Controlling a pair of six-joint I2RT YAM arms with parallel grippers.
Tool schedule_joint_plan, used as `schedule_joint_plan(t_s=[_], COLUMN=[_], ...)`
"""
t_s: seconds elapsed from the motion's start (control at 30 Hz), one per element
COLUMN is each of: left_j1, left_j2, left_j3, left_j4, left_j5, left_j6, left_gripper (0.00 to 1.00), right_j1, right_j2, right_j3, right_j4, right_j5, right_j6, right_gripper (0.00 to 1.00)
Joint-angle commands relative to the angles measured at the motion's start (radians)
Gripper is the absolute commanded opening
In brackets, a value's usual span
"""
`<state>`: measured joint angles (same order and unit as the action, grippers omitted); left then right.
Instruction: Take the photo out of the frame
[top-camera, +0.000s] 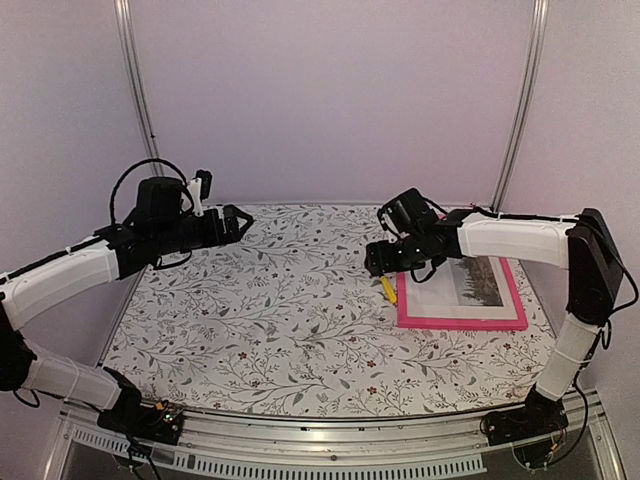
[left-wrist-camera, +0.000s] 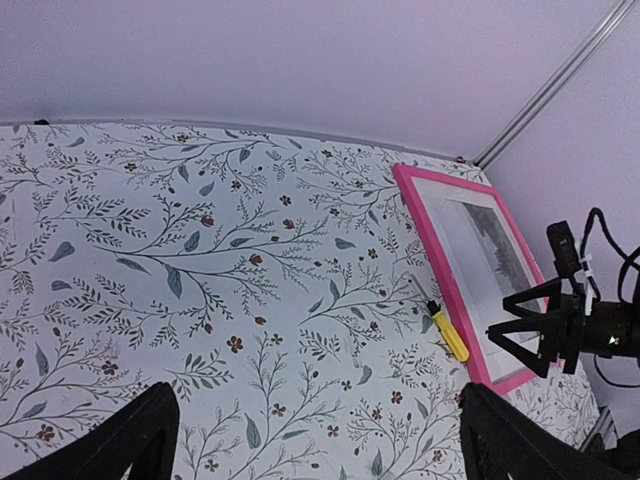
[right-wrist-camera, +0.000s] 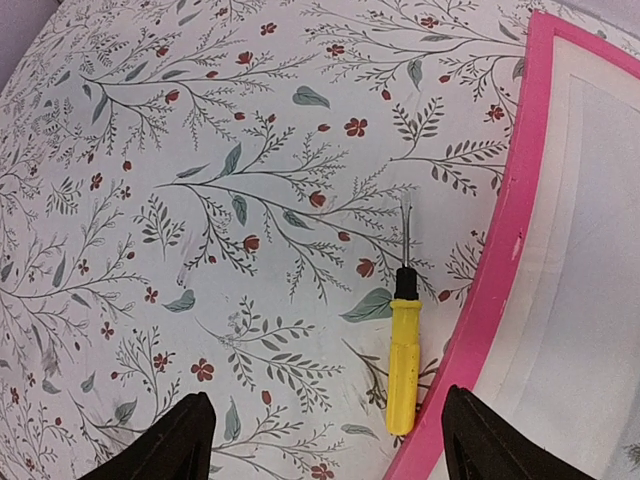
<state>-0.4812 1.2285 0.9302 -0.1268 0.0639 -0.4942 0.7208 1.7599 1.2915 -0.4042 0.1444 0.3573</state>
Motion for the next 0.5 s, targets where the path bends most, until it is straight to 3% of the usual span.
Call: schedule_joint_plan(t_s=[0.0, 0.47], left_j1=[0.012, 0.021], left_j2=[-0.009, 0.000], left_j3=[-0.022, -0.027], left_j4=[0.037, 0.049], left_j5=[0.012, 0.018], left_j6=[-0.020, -0.042], left_gripper=[0.99, 0.99], right_j1=[0.001, -0.037], right_j2=[0.060, 0.217], right_j3=[0.045, 0.119], right_j4=[-0.028, -0.051], right_j5=[-0.030, -0.040], right_j6=[0.015, -0.016], right_gripper=[0.81, 0.73])
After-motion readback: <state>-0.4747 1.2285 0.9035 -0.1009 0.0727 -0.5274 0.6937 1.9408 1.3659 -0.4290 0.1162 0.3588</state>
